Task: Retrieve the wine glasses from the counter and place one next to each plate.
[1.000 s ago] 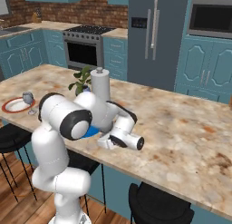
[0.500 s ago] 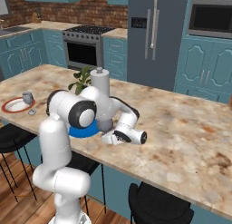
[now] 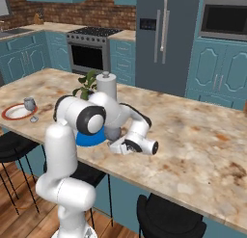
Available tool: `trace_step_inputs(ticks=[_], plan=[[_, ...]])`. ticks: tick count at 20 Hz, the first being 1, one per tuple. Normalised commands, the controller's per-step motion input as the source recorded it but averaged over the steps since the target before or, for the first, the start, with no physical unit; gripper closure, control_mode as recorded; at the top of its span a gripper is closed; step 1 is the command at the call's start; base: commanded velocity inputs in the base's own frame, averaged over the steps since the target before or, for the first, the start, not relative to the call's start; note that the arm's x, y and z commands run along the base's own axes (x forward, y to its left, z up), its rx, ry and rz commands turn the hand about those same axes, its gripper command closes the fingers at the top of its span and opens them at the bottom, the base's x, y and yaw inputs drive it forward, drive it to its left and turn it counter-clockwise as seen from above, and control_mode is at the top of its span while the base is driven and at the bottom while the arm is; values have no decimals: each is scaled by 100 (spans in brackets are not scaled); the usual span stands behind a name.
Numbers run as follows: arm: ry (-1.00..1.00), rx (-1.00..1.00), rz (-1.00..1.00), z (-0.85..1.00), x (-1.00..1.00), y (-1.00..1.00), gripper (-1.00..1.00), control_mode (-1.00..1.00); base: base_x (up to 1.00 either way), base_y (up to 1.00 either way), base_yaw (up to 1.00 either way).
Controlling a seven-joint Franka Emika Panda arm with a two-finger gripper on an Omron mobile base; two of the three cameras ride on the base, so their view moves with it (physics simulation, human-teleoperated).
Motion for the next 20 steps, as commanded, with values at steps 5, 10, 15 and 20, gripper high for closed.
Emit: trace_step_inputs(ticks=[5,10,15,20], plan=[[-16,-2,4,-14,-12,0,-100,-100,0,0,0],[-8,0,2,0,-14,-9,-100,-100,0,0,0],[1,0,0,0,-3,-23,-100,-100,0,0,0],[0,0,0,0,-3,-26,-100,-100,0,0,0]])
